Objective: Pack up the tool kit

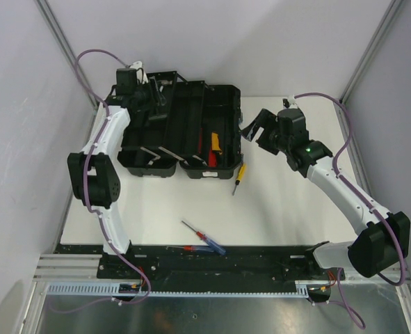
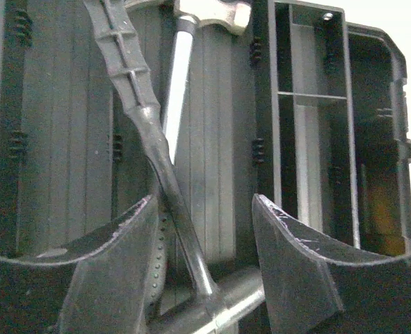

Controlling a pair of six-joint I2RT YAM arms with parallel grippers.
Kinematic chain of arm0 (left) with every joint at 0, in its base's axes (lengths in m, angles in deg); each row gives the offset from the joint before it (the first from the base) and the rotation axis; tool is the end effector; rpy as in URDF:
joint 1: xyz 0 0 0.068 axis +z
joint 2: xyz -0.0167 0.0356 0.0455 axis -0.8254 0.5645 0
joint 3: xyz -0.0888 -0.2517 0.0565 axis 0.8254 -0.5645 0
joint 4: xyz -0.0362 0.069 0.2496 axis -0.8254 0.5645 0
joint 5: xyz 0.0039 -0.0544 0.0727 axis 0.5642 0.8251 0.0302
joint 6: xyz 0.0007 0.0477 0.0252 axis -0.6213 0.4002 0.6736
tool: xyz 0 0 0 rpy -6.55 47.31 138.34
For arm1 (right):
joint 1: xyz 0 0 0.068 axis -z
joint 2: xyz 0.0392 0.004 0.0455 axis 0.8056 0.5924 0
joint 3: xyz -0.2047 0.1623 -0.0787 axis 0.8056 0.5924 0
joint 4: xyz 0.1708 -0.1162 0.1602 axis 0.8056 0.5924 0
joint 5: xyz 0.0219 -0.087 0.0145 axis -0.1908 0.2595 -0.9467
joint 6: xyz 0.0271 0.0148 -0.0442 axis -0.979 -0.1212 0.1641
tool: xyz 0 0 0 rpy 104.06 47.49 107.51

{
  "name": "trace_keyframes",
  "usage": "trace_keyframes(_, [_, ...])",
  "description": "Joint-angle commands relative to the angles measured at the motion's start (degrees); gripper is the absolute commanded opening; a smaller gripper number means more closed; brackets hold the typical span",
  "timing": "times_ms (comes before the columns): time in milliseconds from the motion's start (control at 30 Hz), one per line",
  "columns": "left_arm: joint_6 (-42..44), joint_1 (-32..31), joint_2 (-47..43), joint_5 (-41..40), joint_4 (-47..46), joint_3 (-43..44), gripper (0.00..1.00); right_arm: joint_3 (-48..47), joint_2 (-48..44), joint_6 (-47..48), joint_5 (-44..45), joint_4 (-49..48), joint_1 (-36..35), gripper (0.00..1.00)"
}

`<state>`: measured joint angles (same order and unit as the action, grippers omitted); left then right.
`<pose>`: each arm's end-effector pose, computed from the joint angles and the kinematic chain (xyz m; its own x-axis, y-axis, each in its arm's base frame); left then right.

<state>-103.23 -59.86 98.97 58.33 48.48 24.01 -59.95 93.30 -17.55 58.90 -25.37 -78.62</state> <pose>0.4575 -0.0404 0.3316 -0.5684 -0.2442 -0.7857 0.0677 0.9378 -0.3405 0.2760 0.1287 0.3470 -0.5908 0.4756 -0.6518 -0.0360 0.7915 0.6102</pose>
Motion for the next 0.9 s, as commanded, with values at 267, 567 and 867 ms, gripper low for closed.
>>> trace_keyframes(267, [5.0, -0.7, 2.6, -3.5, -0.5, 2.7, 0.17, -1.2, 1.0, 0.5, 0.5, -0.3, 0.7, 0.82])
trace_keyframes(567, [8.7, -1.1, 4.2, 0.3, -0.4, 3.2, 0.03, -1.2, 1.6, 0.5, 0.1, -0.2, 1.0, 0.82])
trace_keyframes(867, [3.5, -1.3, 2.6, 2.1, -0.4, -0.4, 0.38, -1.3, 2.2, 0.4, 0.0, -0.2, 1.0, 0.82])
